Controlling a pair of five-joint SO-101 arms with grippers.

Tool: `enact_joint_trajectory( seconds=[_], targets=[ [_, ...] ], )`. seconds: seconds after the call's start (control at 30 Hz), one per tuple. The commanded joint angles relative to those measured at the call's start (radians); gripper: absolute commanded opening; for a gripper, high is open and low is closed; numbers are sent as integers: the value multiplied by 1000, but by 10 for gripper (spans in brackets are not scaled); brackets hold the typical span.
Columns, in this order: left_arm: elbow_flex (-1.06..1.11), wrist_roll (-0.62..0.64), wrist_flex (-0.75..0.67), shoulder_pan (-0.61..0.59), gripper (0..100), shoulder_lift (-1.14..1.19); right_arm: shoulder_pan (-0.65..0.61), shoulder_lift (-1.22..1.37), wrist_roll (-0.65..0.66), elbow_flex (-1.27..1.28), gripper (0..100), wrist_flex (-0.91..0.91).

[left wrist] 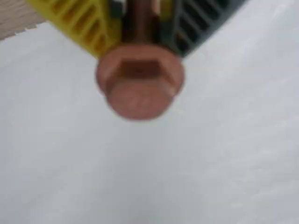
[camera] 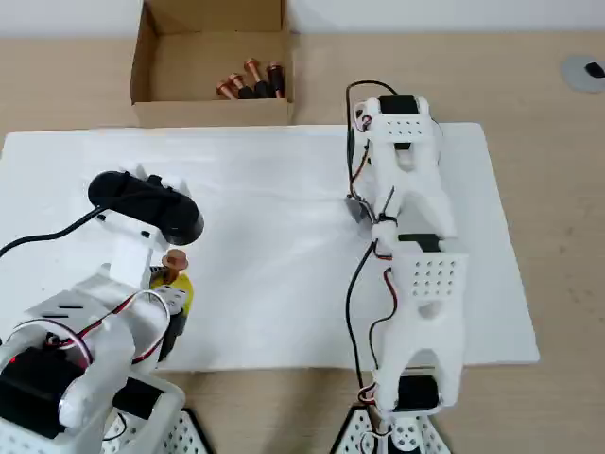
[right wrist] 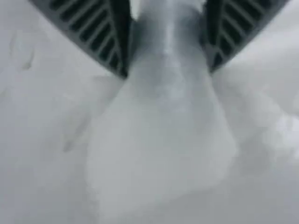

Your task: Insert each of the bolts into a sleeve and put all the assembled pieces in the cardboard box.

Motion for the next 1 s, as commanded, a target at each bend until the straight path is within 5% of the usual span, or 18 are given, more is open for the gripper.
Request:
enact_joint_trajectory(
  seconds=[0.0,0.4,0.57,0.97],
  targets=[
    [-9,-5,-9,-14,9,-7,-58,-176,20,-13,12,18],
    [-9,-3,-9,-14,9,-7,-285,-337,144,-15,12,18],
    [-9,-2,-9,-14,8,-7,-360,-337,290,-8,12,17],
    [-9,3,-9,-14,6,-8,-390,-122,554,-16,12,12]
  ],
)
